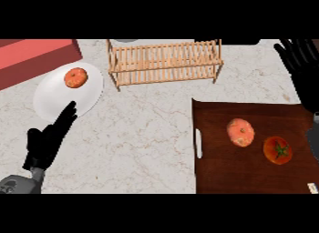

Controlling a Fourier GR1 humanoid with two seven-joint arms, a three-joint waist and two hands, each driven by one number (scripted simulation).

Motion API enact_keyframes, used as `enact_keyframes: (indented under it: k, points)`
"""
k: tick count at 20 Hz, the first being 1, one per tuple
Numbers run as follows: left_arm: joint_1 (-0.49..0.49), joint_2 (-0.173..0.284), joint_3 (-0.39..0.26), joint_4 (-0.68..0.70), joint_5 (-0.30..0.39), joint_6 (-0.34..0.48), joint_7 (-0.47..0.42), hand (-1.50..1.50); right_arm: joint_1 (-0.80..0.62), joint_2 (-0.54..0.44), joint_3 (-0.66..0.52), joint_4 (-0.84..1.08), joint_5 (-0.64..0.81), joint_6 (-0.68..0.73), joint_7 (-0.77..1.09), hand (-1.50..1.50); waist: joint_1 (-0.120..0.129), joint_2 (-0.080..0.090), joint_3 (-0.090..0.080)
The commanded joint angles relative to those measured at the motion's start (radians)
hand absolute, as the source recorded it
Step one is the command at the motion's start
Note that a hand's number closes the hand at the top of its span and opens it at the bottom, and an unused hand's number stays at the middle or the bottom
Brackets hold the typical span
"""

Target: Pick the tomato from the tray and place it in the tiered shelf

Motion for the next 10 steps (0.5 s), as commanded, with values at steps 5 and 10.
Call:
enact_keyframes:
  k: [5, 10]
  points:
    - [0.071, 0.022, 0.036, -0.002, -0.013, 0.055, -0.011, 0.00, 0.350, -0.151, -0.214, 0.061, 0.218, -0.314, -0.041, -1.50, -0.148, -0.014, -0.010]
    - [0.126, -0.008, -0.003, -0.025, -0.009, 0.036, -0.010, 0.00, 0.563, -0.038, -0.353, 0.123, 0.236, -0.562, -0.077, 1.50, -0.114, -0.011, -0.008]
